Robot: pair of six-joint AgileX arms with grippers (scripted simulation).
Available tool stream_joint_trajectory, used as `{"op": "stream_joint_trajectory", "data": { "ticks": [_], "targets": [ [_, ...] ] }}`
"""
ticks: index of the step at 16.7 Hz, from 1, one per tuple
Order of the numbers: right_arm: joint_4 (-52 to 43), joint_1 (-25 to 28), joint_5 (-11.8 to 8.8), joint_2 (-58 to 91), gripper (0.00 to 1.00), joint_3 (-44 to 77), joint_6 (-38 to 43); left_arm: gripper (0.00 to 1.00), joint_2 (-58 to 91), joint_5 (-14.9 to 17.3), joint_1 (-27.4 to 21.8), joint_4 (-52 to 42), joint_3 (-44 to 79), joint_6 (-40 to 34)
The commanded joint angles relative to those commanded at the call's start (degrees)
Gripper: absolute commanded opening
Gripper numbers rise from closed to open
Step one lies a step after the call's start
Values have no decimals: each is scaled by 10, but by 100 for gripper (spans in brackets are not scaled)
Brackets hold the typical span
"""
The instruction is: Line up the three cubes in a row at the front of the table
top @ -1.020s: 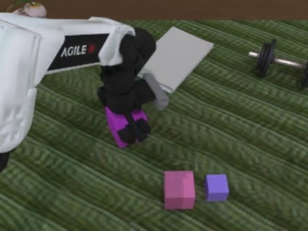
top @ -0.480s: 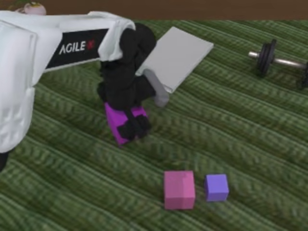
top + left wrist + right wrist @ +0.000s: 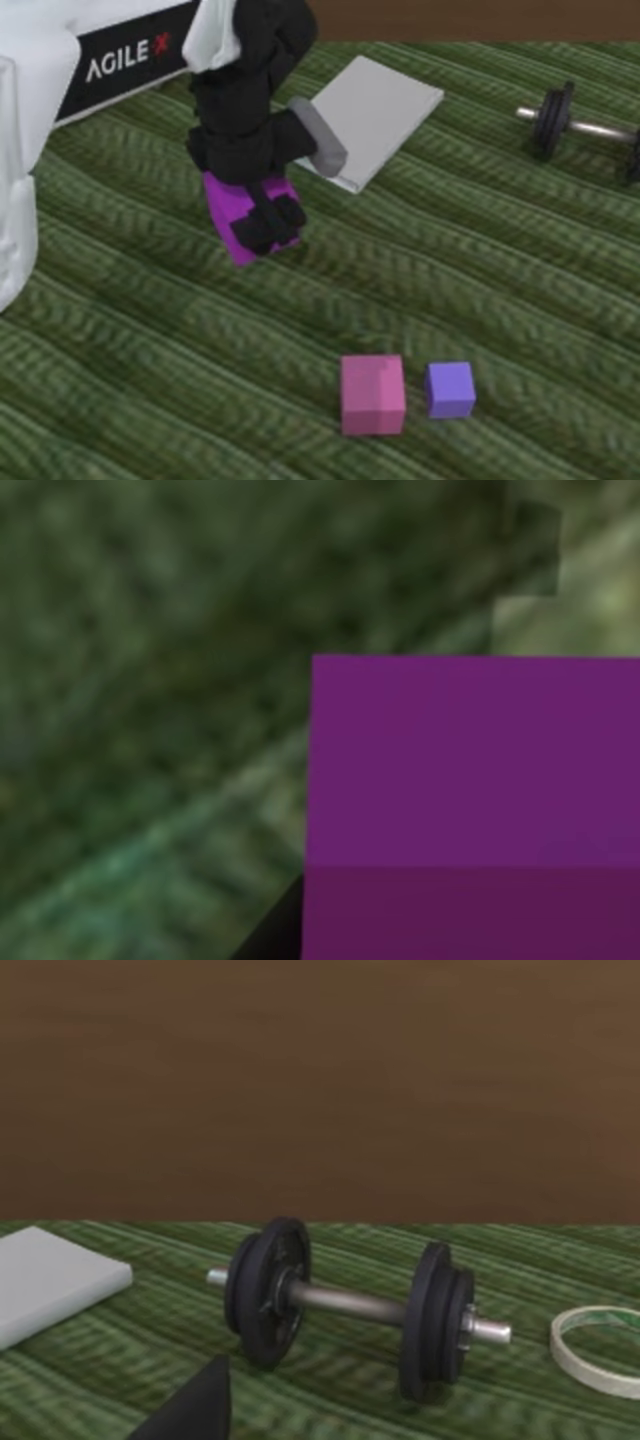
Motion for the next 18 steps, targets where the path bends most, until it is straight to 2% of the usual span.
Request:
{"op": "stream_joint_trajectory", "data": {
  "ticks": [6, 14, 18],
  "targets": [
    [0, 0, 0, 0, 100, 0, 0, 0, -36, -1, -16, 13, -42, 18],
    [0, 0, 0, 0, 100, 0, 0, 0, -233, -3, -89, 61, -304, 113],
    [0, 0, 0, 0, 100, 0, 0, 0, -290, -3, -112, 76, -367, 143]
  ]
}}
